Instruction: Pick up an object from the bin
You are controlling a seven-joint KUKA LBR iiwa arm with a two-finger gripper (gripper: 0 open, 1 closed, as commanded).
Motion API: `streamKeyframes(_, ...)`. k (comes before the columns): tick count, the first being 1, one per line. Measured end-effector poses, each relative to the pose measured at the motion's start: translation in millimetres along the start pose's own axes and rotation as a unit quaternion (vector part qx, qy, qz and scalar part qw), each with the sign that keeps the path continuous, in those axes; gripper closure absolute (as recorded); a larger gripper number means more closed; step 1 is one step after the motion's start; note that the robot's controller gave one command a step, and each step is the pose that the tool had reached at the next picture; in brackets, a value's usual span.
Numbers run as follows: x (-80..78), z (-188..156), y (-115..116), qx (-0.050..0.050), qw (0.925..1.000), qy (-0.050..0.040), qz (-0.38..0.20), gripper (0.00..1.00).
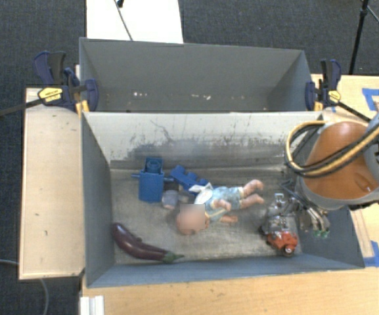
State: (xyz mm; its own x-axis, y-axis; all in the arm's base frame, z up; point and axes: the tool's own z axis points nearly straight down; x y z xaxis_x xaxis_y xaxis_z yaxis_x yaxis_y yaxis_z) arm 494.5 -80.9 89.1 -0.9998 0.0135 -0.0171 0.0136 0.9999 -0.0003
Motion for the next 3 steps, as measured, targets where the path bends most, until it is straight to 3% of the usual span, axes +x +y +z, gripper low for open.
streamKeyframes(1, 1.5, 1.4, -0.1, 0.0, 1.0, 0.0022, -0.001, 1.0)
streamKeyframes(2, -1.6, -24.6, -5.2, -0.001, 0.9999, 0.0088, 0.012, 1.0)
streamKeyframes(3, -21.2, -40.2, 6.2, 0.001, 0.9986, 0.0047, 0.052, 1.0)
